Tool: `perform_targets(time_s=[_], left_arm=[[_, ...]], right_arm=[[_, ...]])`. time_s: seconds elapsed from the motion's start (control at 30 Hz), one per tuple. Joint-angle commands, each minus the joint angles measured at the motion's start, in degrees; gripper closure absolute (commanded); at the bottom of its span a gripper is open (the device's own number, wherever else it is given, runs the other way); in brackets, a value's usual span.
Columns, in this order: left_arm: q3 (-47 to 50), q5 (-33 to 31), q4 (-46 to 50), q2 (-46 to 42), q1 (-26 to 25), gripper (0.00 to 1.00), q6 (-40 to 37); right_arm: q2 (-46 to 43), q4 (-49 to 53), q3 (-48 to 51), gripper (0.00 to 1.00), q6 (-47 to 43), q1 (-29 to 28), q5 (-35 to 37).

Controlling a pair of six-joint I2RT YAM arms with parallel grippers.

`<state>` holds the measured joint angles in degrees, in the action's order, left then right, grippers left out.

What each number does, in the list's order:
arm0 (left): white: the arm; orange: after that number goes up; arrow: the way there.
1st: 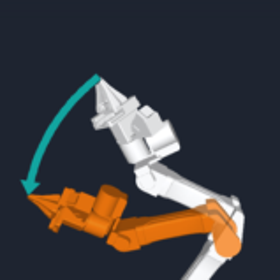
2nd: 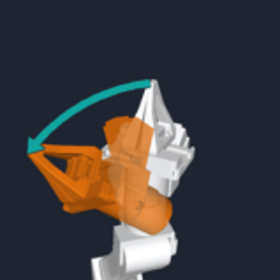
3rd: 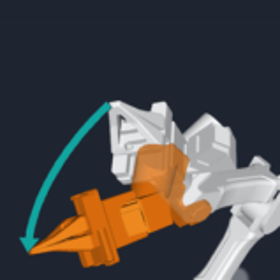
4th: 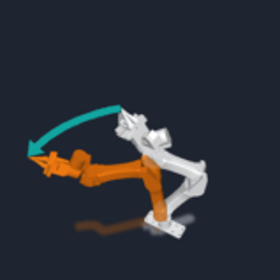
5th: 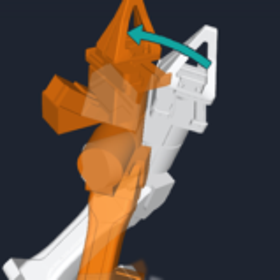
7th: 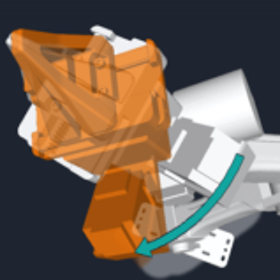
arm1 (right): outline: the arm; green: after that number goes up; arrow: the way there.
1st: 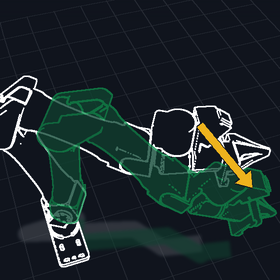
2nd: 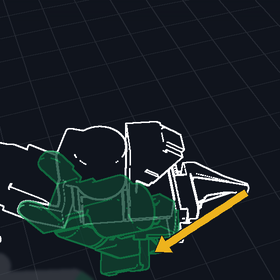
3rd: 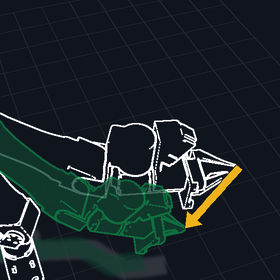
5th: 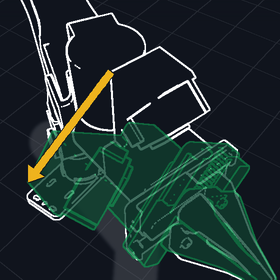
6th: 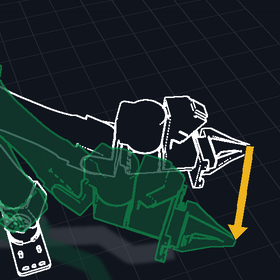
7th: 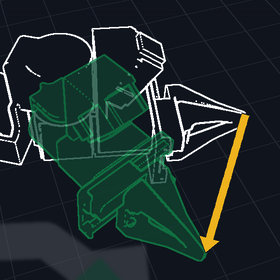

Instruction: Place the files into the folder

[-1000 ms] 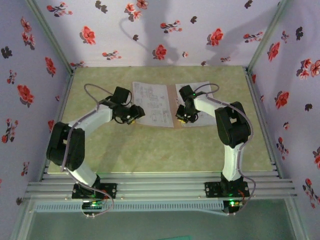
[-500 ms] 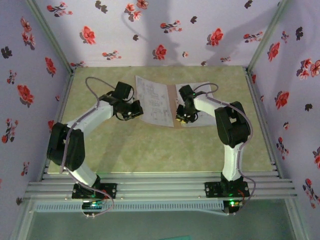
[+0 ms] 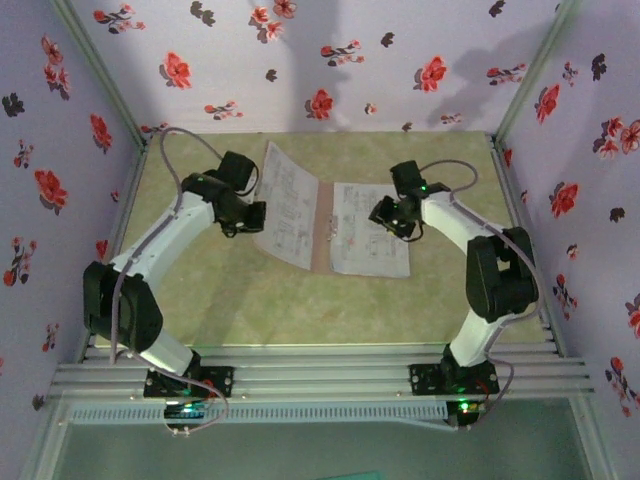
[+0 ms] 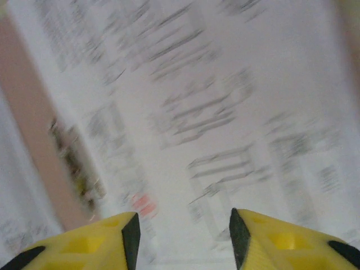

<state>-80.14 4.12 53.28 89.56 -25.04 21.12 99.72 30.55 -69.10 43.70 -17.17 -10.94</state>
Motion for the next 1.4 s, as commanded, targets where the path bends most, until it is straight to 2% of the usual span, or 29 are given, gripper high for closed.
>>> perform_targets(time_s=[0.0, 0.23, 0.43, 0.73, 0.97, 1.37], left_arm=[[-4.1, -4.1, 7.9, -1.4, 0.4, 1.0, -5.8], [-10.4, -2.4, 11.9, -0.5, -1.4, 1.0, -7.2], [-15.2, 3.3, 10.0, 1.0, -8.3, 0.97, -3.9], [-17.7, 12.1, -0.2, 6.7, -17.5, 0.79, 4.7], [-22.7, 16.8, -8.2, 15.1, -23.6, 0.64, 8.8], [-23.5, 22.9, -15.3, 24.0, -25.3, 0.57, 11.4]], right_arm=[[1.4, -1.3, 4.8, 0.58, 0.5, 2.1, -0.5], [3.9, -3.8, 11.2, 0.7, 3.2, 3.7, -1.6], [7.1, -5.4, 12.3, 0.75, 4.8, 3.7, -3.7], [7.4, -4.8, 11.1, 0.79, 4.8, 3.7, -4.6], [7.1, -4.0, 10.8, 0.81, 4.8, 3.7, -4.9], [6.2, -3.0, 10.8, 0.82, 5.0, 3.7, -3.8]])
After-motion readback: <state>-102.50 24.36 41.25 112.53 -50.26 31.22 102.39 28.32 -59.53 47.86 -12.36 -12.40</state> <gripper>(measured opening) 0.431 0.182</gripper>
